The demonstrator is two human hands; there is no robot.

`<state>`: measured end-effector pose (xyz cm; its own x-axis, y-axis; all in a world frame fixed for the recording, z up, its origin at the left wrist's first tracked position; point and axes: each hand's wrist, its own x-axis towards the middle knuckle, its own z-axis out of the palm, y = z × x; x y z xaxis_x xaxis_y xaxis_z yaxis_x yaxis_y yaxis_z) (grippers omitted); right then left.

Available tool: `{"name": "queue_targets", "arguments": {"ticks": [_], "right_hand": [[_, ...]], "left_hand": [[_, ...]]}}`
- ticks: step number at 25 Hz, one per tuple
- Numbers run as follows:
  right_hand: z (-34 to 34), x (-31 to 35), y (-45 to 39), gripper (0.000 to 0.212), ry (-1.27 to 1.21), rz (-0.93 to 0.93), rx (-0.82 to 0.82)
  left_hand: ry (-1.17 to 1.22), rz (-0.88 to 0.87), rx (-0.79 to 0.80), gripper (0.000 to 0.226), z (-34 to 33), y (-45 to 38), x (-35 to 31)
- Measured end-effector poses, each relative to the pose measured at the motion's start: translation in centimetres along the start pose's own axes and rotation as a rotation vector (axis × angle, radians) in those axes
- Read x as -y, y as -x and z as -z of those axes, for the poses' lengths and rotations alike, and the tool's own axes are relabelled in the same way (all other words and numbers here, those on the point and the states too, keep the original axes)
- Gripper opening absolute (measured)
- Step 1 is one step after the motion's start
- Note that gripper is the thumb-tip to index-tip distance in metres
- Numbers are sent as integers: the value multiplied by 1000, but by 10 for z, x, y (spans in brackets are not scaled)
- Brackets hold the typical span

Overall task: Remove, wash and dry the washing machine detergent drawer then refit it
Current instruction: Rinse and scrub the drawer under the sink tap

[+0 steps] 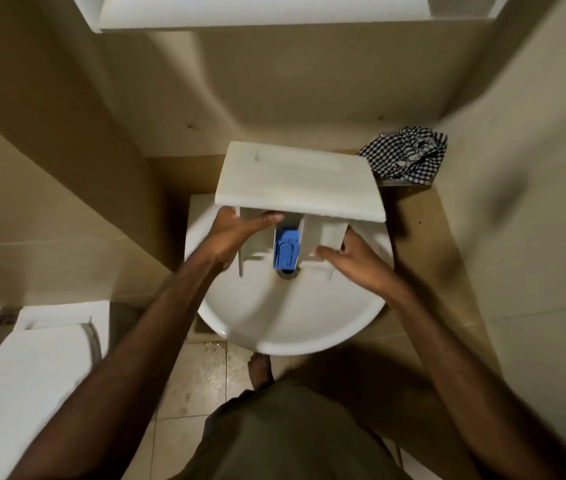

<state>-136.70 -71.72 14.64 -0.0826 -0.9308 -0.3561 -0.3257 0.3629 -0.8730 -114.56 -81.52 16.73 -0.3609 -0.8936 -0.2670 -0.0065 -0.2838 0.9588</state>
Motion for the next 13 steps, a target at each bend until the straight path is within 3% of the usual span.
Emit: {"name": "queue_targets", "arguments": {"ticks": [3, 6, 7, 10, 11, 13], "right_hand": [[4, 15, 4, 23, 162, 113, -330], [-8, 10, 18, 32, 244, 215, -621], [-13, -2, 15, 28, 252, 172, -613], [-30, -33, 7, 32, 304, -57, -295], [-31, -36, 6, 34, 329, -69, -260], [-27, -30, 2, 32, 313, 2, -331]], "left_hand": [[-28, -122, -8, 56, -5, 0, -27], [-100, -149, 23, 50, -2, 8, -18], [-114, -105, 24, 53, -2, 11, -6], [-55, 119, 0, 78, -4, 23, 31], [-44, 146, -14, 79, -6, 26, 35], [-63, 100, -26, 57, -9, 25, 27]]}}
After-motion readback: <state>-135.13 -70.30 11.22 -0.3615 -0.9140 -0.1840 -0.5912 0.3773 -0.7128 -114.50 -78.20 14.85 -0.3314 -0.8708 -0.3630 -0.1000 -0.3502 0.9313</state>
